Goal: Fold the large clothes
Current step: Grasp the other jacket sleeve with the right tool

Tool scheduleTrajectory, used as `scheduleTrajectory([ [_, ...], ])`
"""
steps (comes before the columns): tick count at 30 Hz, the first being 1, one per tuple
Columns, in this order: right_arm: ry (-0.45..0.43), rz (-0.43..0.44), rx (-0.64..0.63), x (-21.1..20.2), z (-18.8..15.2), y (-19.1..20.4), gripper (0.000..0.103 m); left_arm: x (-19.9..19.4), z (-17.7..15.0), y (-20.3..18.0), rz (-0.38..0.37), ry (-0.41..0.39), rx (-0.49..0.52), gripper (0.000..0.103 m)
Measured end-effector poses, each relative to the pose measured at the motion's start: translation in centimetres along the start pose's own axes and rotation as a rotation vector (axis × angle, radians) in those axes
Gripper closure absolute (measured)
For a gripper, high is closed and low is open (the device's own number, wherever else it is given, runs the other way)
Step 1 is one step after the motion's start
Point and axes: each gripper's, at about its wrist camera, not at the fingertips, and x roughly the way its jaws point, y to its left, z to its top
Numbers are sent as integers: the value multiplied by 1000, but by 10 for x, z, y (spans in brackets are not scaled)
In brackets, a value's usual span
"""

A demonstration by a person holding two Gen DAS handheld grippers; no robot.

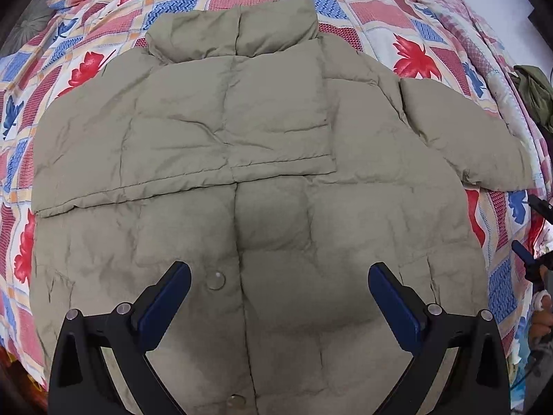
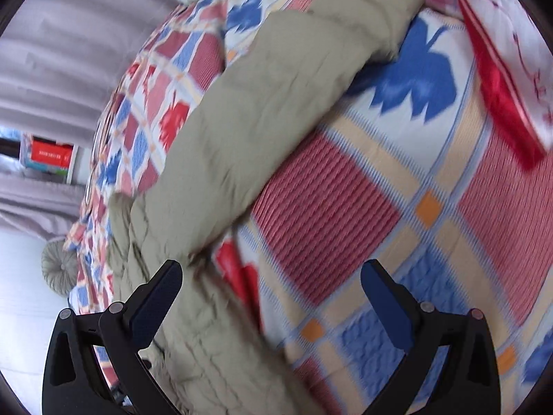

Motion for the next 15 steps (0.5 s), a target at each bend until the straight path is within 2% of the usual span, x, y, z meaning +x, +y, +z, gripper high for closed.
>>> scheduleTrajectory([
  [8,-74,79,156,10,77,-40,0,7,4,-22,12,13,-24,0],
  [12,-73,84,175,26,103,-44,0,11,8,-34,22,10,-28,0],
  [15,-116,81,192,32,121,-43,0,13,11,-38,24,7,-32,0],
])
